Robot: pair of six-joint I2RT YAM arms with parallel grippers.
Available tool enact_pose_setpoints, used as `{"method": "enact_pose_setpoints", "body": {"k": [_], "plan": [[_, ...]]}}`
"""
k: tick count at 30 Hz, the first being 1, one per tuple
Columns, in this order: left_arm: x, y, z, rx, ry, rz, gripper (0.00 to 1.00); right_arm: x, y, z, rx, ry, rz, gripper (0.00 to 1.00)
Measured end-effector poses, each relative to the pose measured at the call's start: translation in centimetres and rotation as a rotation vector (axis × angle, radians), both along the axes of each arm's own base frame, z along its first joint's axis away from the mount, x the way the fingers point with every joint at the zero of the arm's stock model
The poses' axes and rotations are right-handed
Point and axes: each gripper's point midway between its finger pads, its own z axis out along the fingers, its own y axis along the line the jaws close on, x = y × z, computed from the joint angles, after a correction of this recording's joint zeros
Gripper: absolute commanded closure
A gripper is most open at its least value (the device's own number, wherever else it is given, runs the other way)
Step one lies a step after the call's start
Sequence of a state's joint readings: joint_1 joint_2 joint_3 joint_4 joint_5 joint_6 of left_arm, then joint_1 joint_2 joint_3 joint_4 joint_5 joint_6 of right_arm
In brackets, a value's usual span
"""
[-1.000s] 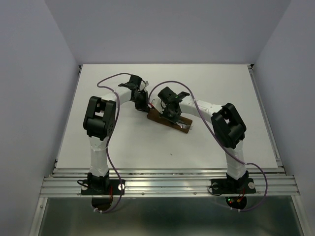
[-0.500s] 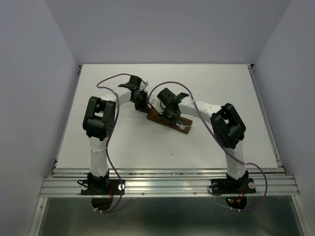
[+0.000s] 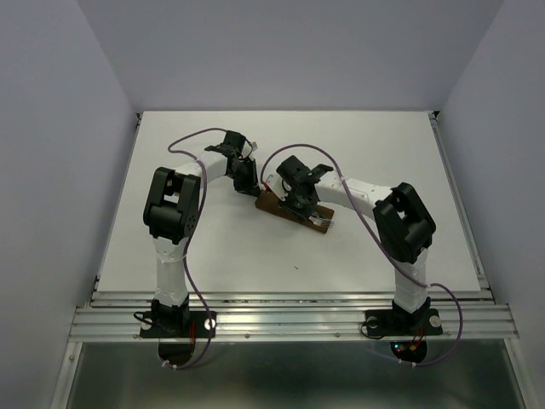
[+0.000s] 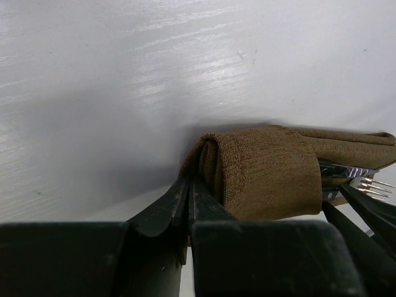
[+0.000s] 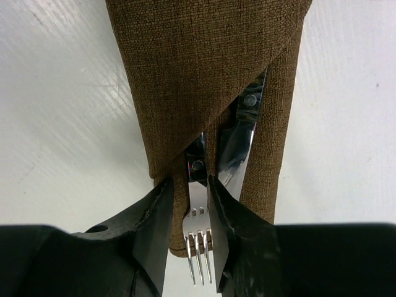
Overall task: Fold the napkin into a case and place the utensils inside
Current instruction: Stuff the fork into the folded napkin.
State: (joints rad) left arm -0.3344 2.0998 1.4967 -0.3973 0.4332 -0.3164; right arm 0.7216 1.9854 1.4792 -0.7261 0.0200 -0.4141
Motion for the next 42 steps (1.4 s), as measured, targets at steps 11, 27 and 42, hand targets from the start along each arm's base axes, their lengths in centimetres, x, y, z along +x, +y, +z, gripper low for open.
{"method": "enact_pose_setpoints", "body": {"k": [11,27,42], "plan": [[-0.1,0.0,0.0,0.002,0.003,0.000,0.87,-0.7,-0.5,1.2,0.041,-0.038,-0.014,0.59],[-0.1,0.1,0.0,0.003,0.003,0.000,0.87,-0.4,-0.7,-0.2,0.068,-0.067,-0.028,0.65],[-0.1,0.1,0.0,0.003,0.003,0.000,0.87,-0.2,0.1,1.8,0.163,-0.073,-0.023,0.60]]}}
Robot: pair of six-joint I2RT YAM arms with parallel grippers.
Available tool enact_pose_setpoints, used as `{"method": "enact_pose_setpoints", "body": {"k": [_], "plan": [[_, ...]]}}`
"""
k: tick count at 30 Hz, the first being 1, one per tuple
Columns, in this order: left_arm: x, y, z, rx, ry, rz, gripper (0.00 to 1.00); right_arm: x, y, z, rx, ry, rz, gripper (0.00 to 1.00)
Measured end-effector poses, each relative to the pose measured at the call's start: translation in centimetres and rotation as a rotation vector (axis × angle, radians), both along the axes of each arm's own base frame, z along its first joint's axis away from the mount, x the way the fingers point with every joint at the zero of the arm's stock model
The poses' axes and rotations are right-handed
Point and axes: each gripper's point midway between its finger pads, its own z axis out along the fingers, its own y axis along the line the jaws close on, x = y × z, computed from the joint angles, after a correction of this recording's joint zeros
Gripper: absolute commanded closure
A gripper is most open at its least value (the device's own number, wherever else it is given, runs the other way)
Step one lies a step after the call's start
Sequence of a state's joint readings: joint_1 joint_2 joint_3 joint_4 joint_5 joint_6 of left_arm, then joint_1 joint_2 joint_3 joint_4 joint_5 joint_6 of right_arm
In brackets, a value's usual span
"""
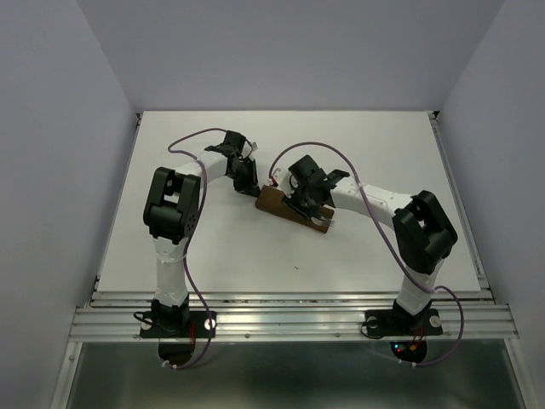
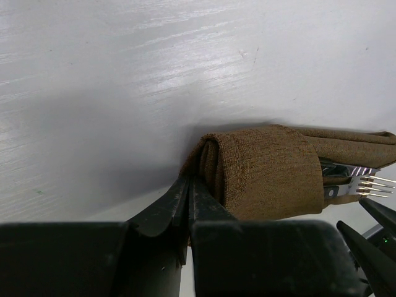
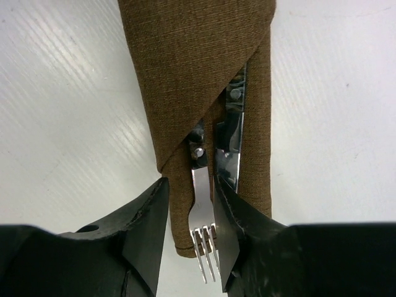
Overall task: Fold the napkin into a case and place the utensils inside
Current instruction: Stuff the fork into the folded napkin.
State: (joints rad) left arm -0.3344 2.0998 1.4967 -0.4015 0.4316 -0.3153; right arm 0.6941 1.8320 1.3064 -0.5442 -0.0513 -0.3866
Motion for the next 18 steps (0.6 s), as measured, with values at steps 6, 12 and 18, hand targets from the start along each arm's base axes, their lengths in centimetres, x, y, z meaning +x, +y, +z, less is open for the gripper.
{"method": "enact_pose_setpoints", "body": {"k": [6,12,18], "plan": [[0.0,0.0,0.0,0.000,0.000,0.000,0.87,0.9,-0.3,0.5,0.043,-0.004,-0.020,0.60],[0.0,0.0,0.0,0.000,0.000,0.000,0.87,1.1,-0.9,-0.1,0.053,0.011,-0.040,0.61],[0.0,0.0,0.0,0.001,-0.001,0.000,0.87,0.2,-0.9,-0.9,0.061,0.047,-0.029,0.62]]}}
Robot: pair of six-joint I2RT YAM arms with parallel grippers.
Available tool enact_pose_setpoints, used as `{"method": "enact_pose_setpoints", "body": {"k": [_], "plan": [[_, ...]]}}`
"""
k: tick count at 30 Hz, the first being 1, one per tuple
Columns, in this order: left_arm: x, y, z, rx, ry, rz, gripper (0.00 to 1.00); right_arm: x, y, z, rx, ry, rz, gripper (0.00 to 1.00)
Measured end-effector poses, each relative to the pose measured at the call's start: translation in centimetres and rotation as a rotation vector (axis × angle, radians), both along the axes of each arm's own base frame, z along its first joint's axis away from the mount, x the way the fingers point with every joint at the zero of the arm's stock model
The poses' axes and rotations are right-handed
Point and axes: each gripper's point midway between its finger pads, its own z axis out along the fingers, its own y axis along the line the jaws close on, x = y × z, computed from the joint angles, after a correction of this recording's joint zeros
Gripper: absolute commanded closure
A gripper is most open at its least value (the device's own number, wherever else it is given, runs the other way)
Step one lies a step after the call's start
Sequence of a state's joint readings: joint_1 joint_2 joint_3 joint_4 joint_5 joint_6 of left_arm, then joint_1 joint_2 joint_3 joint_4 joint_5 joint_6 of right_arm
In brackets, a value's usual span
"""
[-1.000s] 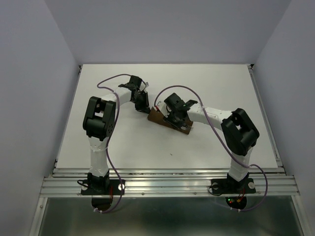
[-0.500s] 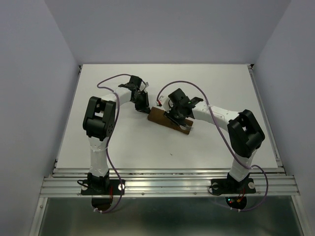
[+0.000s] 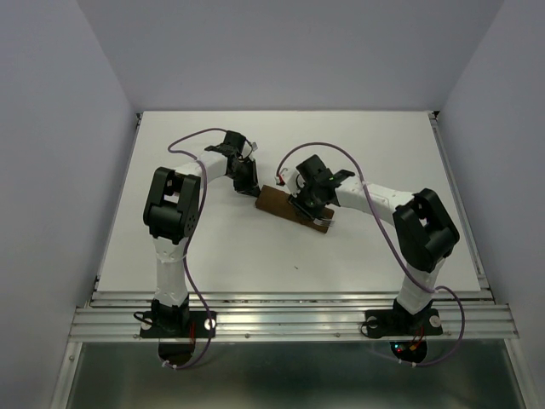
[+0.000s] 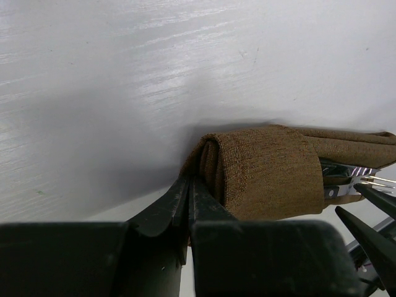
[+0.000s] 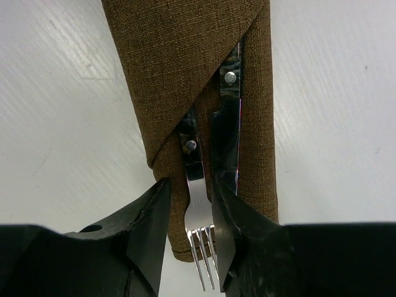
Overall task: Fold the napkin into a case and place the utensils inside
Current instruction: Stuff the fork into the folded napkin.
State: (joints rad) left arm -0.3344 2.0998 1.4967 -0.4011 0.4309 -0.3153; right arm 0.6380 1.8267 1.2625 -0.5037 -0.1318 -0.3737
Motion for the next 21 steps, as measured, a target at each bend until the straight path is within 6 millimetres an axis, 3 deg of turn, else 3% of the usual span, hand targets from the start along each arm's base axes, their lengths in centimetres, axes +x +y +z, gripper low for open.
{"method": "enact_pose_setpoints", "body": {"k": [11,21], "plan": [[0.0,0.0,0.0,0.001,0.000,0.001,0.86,-0.4,0.1,-1.1,-0.004,0.029,0.008,0.65],[0.0,0.0,0.0,0.001,0.000,0.001,0.87,-0.7,0.2,-1.6,0.001,0.044,0.015,0.77]]}}
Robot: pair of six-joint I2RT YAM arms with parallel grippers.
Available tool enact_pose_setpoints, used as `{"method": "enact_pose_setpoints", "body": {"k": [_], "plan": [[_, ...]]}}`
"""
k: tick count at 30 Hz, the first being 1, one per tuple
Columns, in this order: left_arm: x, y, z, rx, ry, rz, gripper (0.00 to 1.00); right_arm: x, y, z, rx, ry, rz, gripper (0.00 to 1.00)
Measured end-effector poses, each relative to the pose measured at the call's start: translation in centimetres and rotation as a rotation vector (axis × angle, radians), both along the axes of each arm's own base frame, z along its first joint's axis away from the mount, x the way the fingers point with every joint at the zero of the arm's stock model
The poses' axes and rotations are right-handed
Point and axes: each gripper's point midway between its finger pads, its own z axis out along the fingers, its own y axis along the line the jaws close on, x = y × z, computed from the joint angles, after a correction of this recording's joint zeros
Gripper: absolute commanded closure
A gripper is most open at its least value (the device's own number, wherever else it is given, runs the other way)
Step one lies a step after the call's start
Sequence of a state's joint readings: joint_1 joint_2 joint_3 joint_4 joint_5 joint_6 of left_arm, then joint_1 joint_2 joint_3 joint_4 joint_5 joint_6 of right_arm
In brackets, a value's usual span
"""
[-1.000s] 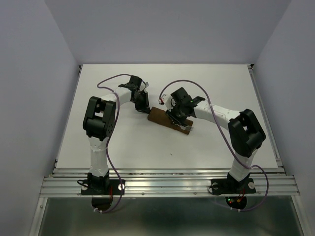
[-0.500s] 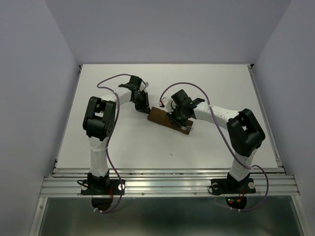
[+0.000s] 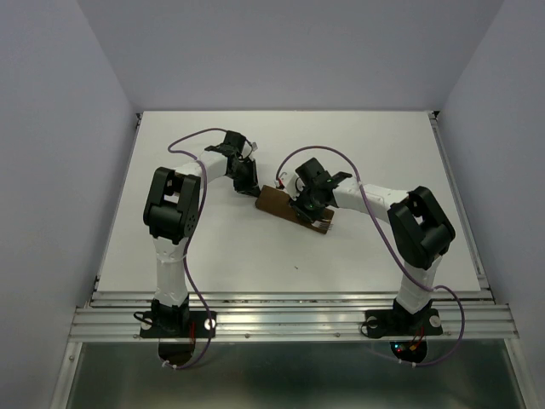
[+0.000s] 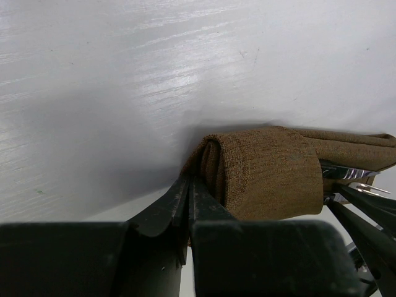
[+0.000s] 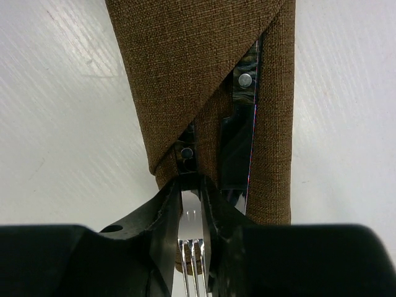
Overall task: Fold the napkin into a case and place the utensils inside
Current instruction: Stuff the fork into the folded napkin.
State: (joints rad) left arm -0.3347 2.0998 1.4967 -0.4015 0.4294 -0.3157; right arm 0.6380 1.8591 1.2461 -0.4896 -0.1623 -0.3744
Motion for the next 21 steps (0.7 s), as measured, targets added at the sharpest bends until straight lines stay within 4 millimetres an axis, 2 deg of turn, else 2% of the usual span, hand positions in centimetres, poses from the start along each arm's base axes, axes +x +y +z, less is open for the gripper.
{"method": "enact_pose_setpoints", "body": {"k": [6,17,21], "plan": [[0.01,0.00,0.00,0.000,0.000,0.000,0.87,-0.03,0.05,0.01,0.002,0.001,0.004,0.82],[0.01,0.00,0.00,0.000,-0.001,0.000,0.87,0.05,0.12,0.14,-0.003,-0.013,0.053,0.82],[0.00,0.00,0.00,0.000,0.000,0.000,0.87,0.43,0.60,0.82,0.007,-0.023,0.081,0.82]]}}
